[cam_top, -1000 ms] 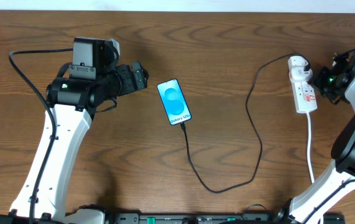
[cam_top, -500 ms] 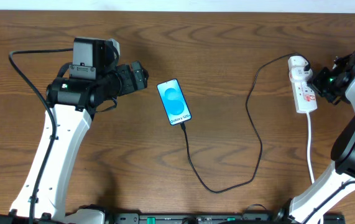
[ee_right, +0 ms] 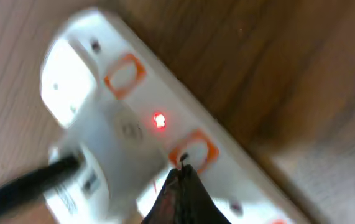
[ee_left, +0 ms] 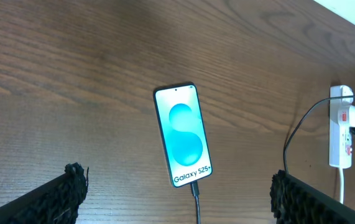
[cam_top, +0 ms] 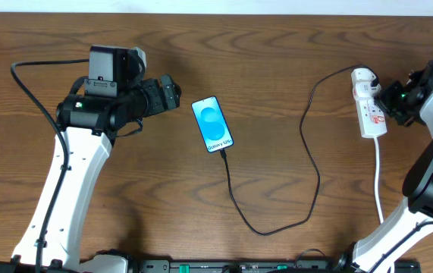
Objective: Plug charger to phone and switch on socket
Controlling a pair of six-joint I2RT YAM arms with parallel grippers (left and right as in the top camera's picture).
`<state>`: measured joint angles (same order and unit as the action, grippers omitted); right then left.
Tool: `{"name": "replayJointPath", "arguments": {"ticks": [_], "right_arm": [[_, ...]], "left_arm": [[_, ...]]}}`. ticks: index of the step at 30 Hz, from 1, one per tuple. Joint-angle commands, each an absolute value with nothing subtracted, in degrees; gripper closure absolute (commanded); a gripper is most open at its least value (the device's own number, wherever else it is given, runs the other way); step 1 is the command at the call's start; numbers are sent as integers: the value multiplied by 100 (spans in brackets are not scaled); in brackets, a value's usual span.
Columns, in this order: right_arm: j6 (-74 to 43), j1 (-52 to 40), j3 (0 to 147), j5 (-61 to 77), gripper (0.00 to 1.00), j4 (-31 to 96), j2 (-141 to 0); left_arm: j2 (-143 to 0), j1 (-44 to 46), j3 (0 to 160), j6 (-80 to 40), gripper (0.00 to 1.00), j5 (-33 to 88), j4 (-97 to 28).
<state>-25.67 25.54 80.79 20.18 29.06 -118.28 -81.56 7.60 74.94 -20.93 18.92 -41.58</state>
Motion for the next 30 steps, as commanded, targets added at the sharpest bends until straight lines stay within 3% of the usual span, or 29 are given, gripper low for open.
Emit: {"name": "replayJointPath", "arguments": {"ticks": [1, 8, 13, 15, 17, 19, 25, 30], "right_arm": [[-2773, 2816, 8047, 2152, 99, 3186, -11395], [-2368, 3194, 8068, 2902, 94, 3618, -9695], [-1125, 2904, 8068, 4032, 80, 3870, -8436], [-517, 2609, 8068, 4303, 64, 4106, -7940], [43, 2222, 8068, 4316, 28, 4364, -7524], [554, 1726, 8066, 4108, 1, 4685, -7140], [631, 655, 8066, 2902, 1, 5103, -6536], [631, 504, 8066, 2733, 1, 5127, -6449]], "left_arm": [[-8138, 729, 7550, -2058, 5, 1811, -4158], [-8138, 729, 7550, -2058, 5, 1811, -4158], [-8138, 729, 7550, -2058, 5, 1811, -4156], [-8138, 729, 7550, -2058, 5, 1811, -4156], [-8138, 729, 7550, -2058, 5, 1811, -4158], [-8138, 729, 7550, -2058, 5, 1811, -4158], [-8138, 729, 7550, -2058, 5, 1811, -4158], [-8138, 729, 7550, -2058, 5, 1811, -4156]]}}
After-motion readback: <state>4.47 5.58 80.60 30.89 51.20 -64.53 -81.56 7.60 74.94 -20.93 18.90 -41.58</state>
